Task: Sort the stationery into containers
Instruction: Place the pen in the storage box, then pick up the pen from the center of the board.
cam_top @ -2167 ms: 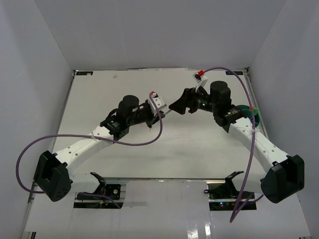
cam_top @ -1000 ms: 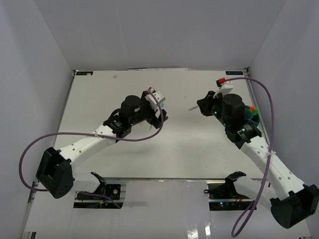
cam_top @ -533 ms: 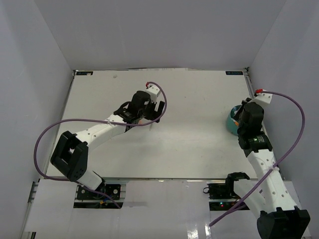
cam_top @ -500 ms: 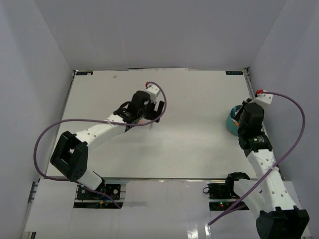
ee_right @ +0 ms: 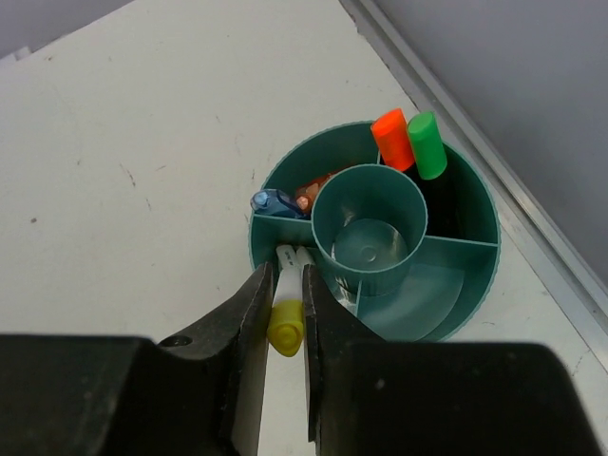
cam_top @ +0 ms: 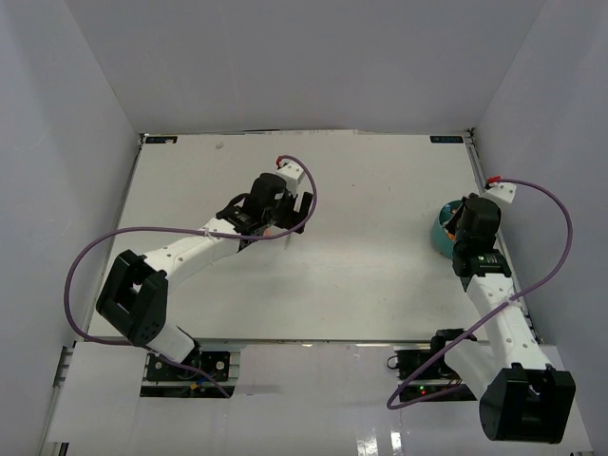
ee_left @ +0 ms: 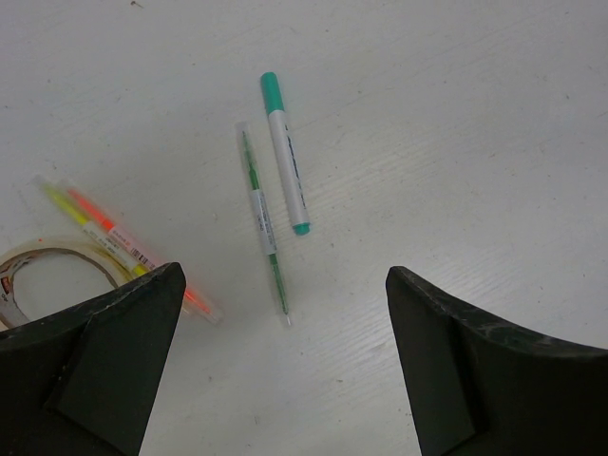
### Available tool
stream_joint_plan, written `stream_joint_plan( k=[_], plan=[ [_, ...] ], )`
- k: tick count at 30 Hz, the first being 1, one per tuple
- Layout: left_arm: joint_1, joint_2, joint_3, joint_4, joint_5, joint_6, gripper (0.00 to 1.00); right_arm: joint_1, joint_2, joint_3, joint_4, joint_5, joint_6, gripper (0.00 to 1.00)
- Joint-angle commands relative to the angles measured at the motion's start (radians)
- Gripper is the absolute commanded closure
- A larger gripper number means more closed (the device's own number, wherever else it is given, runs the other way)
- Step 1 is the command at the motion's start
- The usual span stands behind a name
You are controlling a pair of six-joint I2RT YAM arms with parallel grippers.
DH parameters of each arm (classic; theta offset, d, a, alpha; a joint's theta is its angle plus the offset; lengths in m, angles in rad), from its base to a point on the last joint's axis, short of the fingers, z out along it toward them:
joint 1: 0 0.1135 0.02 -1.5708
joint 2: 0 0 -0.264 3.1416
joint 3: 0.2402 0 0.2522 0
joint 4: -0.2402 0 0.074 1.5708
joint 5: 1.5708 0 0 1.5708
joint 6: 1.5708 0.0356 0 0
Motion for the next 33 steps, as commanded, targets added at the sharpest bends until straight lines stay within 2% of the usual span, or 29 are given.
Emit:
stream_joint_plan(
  k=[1, 3, 5, 6, 7, 8, 10, 11, 15, 17, 18, 22, 26, 33],
  plan=[
    [0.001, -0.019, 0.033, -0.005, -0.008, -0.009, 0.02, -0.033, 0.016, -0.029, 0.121, -0.051, 0.025, 0.92],
    [0.001, -0.019, 0.034, -0.007, -0.002, -0.010, 0.02, -0.044, 0.025, -0.037, 0.132, -0.073, 0.030, 0.92],
    [0.003, -0.016, 0.034, -0.007, 0.004, -0.018, 0.02, -0.049, 0.038, -0.040, 0.129, -0.083, 0.037, 0.84],
    [0.001, -0.014, 0.036, -0.004, 0.012, -0.021, 0.02, -0.052, 0.038, -0.040, 0.129, -0.085, 0.039, 0.67],
    [0.003, -0.012, 0.036, -0.005, 0.014, -0.029, 0.02, -0.053, 0.030, -0.040, 0.129, -0.085, 0.041, 0.59],
    [0.003, -0.006, 0.036, -0.007, 0.014, -0.033, 0.02, -0.053, 0.024, -0.038, 0.128, -0.088, 0.042, 0.43],
    [0.001, 0.001, 0.042, -0.010, 0.012, -0.047, 0.02, -0.053, -0.005, -0.028, 0.108, -0.093, 0.044, 0.29],
    [0.003, 0.006, 0.043, -0.016, 0.012, -0.055, 0.02, -0.053, -0.014, -0.017, 0.092, -0.099, 0.044, 0.17],
    [0.001, 0.017, 0.063, -0.036, 0.017, -0.107, 0.02, -0.053, -0.045, 0.057, -0.015, -0.113, 0.027, 0.02],
    [0.001, 0.026, 0.088, -0.056, 0.023, -0.151, 0.02, -0.053, -0.061, 0.087, -0.070, -0.143, 0.021, 0.04],
    [0.001, 0.041, 0.097, -0.062, 0.027, -0.167, 0.02, -0.053, -0.067, 0.121, -0.087, -0.154, 0.019, 0.09],
    [-0.006, 0.113, 0.174, -0.126, 0.063, -0.243, 0.02, -0.052, -0.070, 0.201, -0.173, -0.252, 0.010, 0.10],
    [-0.038, 0.194, 0.267, -0.211, 0.003, -0.292, 0.03, -0.050, -0.071, 0.233, -0.222, -0.378, 0.008, 0.10],
    [-0.057, 0.342, 0.384, -0.275, -0.046, -0.349, 0.15, -0.049, -0.104, 0.198, -0.242, -0.479, 0.005, 0.10]
  ],
)
